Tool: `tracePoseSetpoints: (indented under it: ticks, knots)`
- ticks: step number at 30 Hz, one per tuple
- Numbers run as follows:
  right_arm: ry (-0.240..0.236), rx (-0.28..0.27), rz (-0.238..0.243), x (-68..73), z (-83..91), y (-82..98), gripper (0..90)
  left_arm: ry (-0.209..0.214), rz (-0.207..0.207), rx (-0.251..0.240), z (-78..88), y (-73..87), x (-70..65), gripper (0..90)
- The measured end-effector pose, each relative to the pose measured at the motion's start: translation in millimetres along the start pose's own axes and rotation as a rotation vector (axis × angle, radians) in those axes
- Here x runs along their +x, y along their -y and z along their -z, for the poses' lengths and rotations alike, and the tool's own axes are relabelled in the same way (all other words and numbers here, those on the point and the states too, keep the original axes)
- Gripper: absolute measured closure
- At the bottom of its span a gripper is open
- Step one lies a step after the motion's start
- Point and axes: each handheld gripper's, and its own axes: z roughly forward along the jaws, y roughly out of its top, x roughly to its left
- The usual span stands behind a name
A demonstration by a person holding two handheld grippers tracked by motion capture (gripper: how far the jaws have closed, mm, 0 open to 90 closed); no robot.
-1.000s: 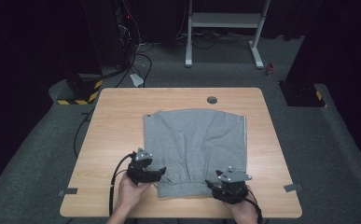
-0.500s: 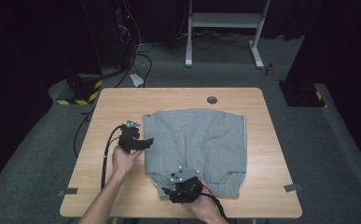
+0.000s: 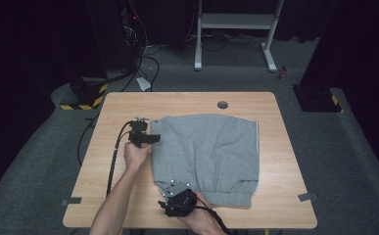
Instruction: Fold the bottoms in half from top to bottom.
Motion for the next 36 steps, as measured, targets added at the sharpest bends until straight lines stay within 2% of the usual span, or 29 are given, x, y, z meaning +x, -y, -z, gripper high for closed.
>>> tracePoseSetpoints:
  ticks: [1,2,4,5,7,9,11,13,16,18,21,24,25,27,28,31,34,36]
  knots:
    - [-0.001,0.005,-0.002,0.6,-0.7,-0.3,47.2,-0.003,0.01,0.004,-2.8,-0.5,-0.3,33.6]
    - [0.007,0.012,0.004,1.2,-1.9,-0.4,47.7,-0.013,-0.004,0.013,-4.7,-1.2,0.9,34.5]
    - [0.009,0.023,0.001,2.6,-4.1,-0.6,48.7,-0.019,0.005,0.001,-7.0,-2.1,-0.5,36.7]
    - [0.015,0.027,0.0,3.4,-5.0,-0.8,49.7,-0.028,-0.008,0.003,-7.3,-3.2,0.4,38.1]
    - [0.027,0.037,0.005,4.0,-6.8,-1.8,52.1,-0.041,-0.008,0.007,-8.1,-4.3,-1.0,41.8]
    - [0.044,0.053,0.007,4.8,-8.6,-2.7,55.1,-0.075,-0.058,0.015,-9.0,-5.4,-3.1,46.8]
    - [0.07,0.085,0.038,7.7,-11.3,-3.2,59.2,-0.079,-0.068,0.035,-9.0,-8.0,-5.3,52.7]
    - [0.105,0.093,0.072,11.8,-12.3,-3.1,63.5,-0.076,-0.073,0.043,-9.2,-9.7,-7.5,58.6]
    - [0.125,0.105,0.085,14.0,-12.0,-2.6,69.2,-0.07,-0.097,0.039,-10.1,-11.1,-9.9,70.7]
    - [0.133,0.116,0.095,15.4,-11.6,-2.9,75.0,-0.05,-0.08,0.037,-11.5,-11.6,-12.1,78.3]
    - [0.137,0.12,0.108,15.3,-10.1,-2.8,82.2,-0.023,-0.06,0.039,-11.4,-12.4,-7.4,84.1]
    - [0.127,0.114,0.099,13.4,-8.3,-1.8,84.1,0.02,-0.003,0.043,-10.0,-13.3,1.5,85.7]
    - [0.128,0.117,0.095,13.9,-7.1,-1.4,84.5,0.031,0.009,0.03,-8.3,-13.7,3.4,86.1]
    - [0.126,0.115,0.098,14.7,-5.0,-0.3,84.8,0.029,-0.01,0.005,1.8,-16.2,8.1,86.3]
    - [0.126,0.115,0.098,14.7,-5.0,-0.3,84.8,0.029,-0.01,0.005,1.8,-16.2,8.1,86.5]
    - [0.119,0.102,0.095,15.7,0.2,0.1,85.1,0.048,0.023,-0.028,11.2,-17.4,13.6,86.5]
    - [0.117,0.089,0.098,15.9,3.7,-0.5,85.2,0.055,0.028,-0.048,17.8,-18.0,17.0,86.6]
    - [0.112,0.084,0.091,15.7,6.6,-1.0,85.2,0.067,0.046,-0.062,21.0,-18.2,18.1,86.6]
